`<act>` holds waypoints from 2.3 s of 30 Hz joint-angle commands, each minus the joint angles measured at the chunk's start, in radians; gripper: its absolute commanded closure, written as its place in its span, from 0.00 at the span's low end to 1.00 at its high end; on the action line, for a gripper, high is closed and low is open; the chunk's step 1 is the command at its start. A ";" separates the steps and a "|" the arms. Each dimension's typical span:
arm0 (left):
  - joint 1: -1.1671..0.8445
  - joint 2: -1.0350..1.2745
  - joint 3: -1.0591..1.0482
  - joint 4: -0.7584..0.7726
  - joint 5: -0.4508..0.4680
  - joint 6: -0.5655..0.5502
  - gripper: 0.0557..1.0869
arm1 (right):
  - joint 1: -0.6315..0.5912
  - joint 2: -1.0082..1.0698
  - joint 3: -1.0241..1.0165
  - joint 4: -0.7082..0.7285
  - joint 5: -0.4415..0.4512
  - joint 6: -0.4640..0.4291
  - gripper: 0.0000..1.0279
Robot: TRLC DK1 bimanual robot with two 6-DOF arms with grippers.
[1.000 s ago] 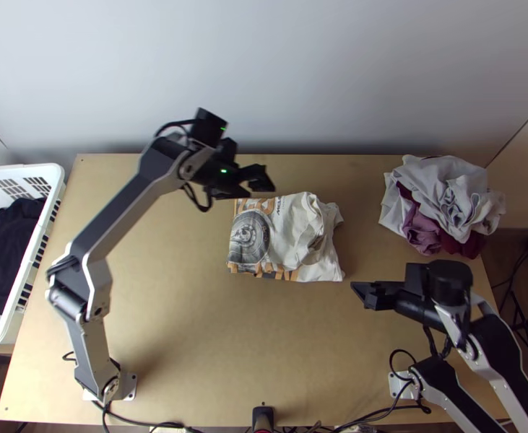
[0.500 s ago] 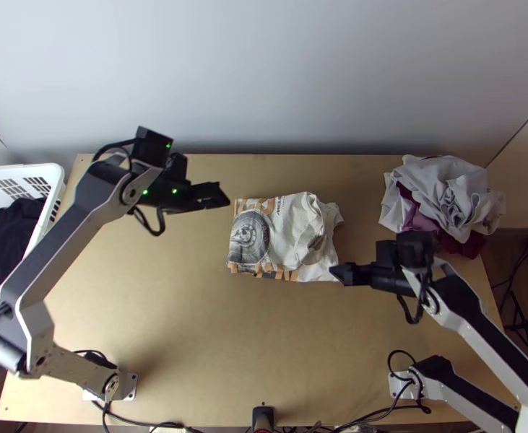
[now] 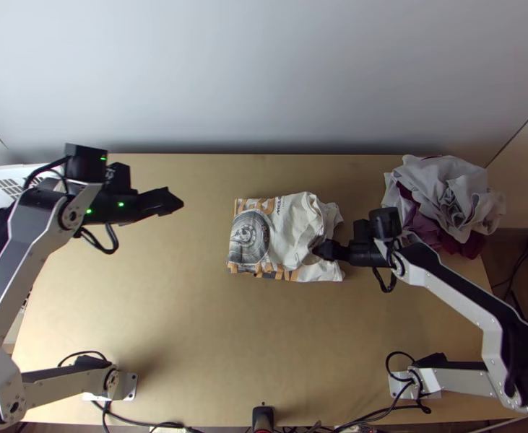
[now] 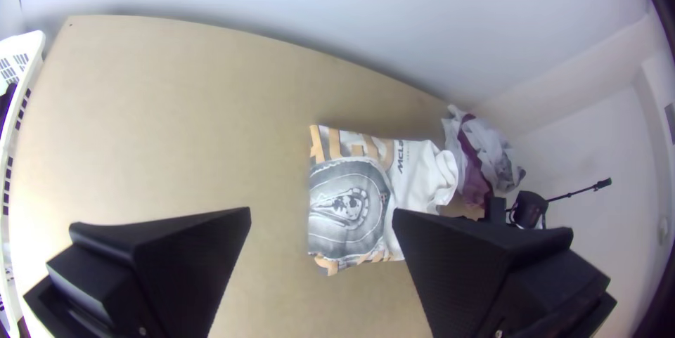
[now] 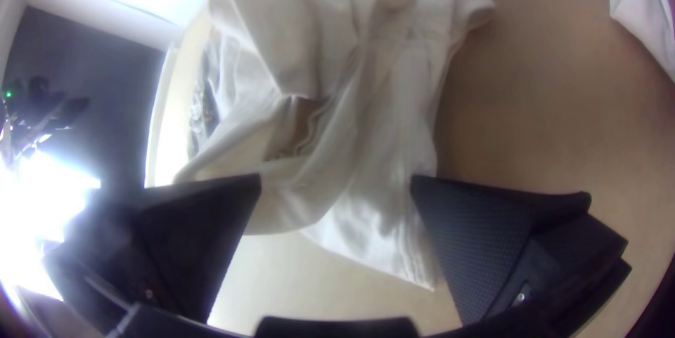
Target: Fold the t-shirt
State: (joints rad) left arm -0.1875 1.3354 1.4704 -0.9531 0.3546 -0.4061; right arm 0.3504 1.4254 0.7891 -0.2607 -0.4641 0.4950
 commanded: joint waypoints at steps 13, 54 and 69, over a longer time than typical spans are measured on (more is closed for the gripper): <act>0.169 -0.076 -0.055 -0.019 0.015 0.076 0.05 | 0.088 0.357 0.286 -0.005 0.125 0.068 0.04; 0.280 -0.275 -0.389 -0.087 0.063 0.181 0.05 | -0.064 0.133 0.811 -0.249 0.498 -0.277 0.97; 0.283 -0.343 -0.473 -0.088 0.069 0.182 0.05 | -0.452 0.270 1.148 -0.313 0.487 -0.332 0.97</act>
State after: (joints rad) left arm 0.0917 1.0229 1.0367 -1.0424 0.4221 -0.2234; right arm 0.0769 1.6371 1.8099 -0.5625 0.0334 0.1856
